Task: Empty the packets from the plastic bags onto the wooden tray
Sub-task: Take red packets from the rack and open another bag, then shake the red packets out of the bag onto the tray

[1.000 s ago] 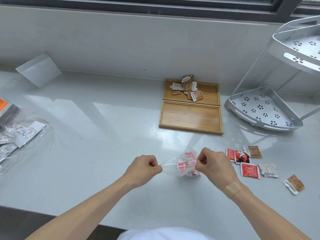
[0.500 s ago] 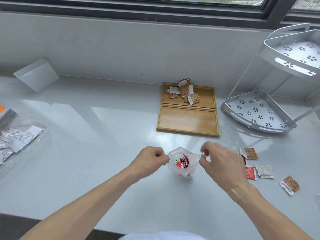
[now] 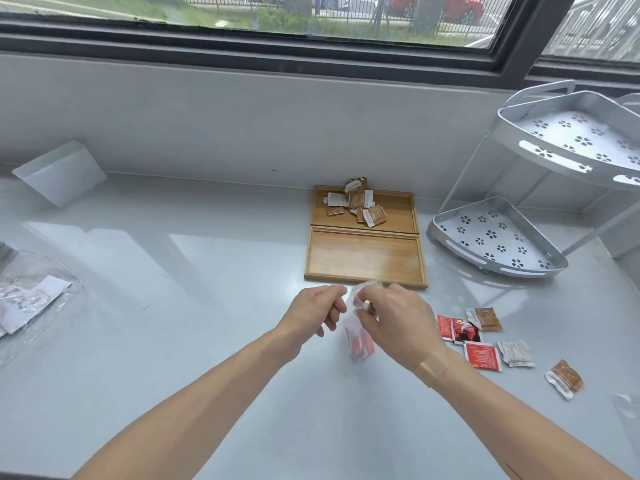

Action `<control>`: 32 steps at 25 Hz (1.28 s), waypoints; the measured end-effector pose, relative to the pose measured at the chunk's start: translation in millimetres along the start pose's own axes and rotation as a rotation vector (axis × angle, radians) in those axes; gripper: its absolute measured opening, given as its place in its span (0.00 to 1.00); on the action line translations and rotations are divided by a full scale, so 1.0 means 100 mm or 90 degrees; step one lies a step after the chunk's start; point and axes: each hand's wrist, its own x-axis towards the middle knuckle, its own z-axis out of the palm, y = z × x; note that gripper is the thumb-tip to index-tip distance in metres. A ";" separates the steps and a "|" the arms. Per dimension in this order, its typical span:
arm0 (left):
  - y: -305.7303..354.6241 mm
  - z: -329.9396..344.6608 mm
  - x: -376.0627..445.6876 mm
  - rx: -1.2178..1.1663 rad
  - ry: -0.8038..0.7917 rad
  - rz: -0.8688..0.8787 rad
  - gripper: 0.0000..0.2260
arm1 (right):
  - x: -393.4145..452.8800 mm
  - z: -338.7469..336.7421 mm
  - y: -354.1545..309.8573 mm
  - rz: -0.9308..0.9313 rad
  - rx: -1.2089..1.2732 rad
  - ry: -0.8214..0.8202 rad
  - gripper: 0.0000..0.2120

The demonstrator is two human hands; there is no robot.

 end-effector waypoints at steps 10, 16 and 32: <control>-0.61 0.02 0.35 -0.317 -0.111 -0.199 0.14 | 0.29 -0.33 -0.05 -0.039 0.144 0.111 0.01; -0.64 -0.30 0.40 -0.344 -0.048 -0.139 0.13 | 0.56 -0.28 0.27 0.019 0.068 0.124 0.01; 0.45 -0.59 1.50 0.088 0.215 -0.030 0.07 | 1.46 0.52 1.33 0.313 0.356 -0.029 0.10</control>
